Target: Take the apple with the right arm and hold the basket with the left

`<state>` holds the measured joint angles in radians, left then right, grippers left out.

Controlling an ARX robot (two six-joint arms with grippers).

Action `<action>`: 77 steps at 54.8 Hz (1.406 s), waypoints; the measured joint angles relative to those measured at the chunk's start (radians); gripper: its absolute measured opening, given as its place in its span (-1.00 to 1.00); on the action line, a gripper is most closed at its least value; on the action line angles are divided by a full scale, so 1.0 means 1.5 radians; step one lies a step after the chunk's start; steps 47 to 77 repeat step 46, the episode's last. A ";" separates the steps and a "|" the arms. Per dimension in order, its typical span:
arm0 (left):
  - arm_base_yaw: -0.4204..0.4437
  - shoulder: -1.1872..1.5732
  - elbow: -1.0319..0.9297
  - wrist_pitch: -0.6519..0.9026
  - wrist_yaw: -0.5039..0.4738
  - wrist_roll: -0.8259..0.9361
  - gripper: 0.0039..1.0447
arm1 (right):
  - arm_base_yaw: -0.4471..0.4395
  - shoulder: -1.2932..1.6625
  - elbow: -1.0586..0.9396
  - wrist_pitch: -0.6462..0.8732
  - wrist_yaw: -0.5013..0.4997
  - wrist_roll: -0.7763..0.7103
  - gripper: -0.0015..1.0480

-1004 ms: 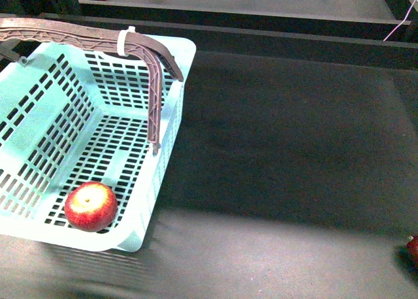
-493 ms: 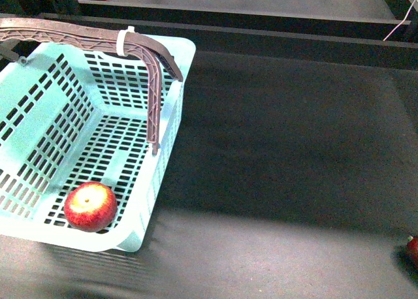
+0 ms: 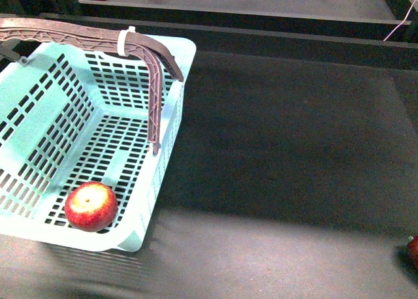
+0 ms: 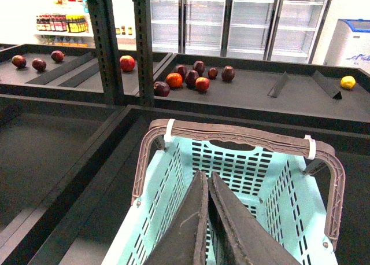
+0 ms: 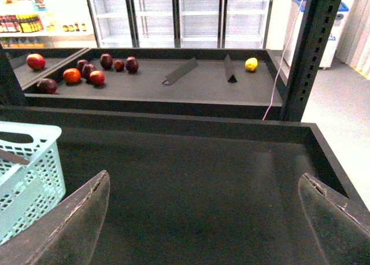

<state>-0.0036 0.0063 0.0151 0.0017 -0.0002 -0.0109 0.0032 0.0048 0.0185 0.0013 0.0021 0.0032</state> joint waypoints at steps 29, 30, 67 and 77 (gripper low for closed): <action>0.000 0.000 0.000 0.000 0.000 0.000 0.08 | 0.000 0.000 0.000 0.000 0.000 0.000 0.83; 0.000 0.000 0.000 0.000 0.000 0.000 0.15 | 0.000 0.000 0.000 0.000 0.000 0.000 0.83; 0.000 0.000 0.000 0.000 0.000 0.001 0.87 | 0.000 0.000 0.000 0.000 0.000 0.000 0.83; 0.000 0.000 0.000 0.000 0.000 0.001 0.87 | 0.000 0.000 0.000 0.000 0.000 0.000 0.83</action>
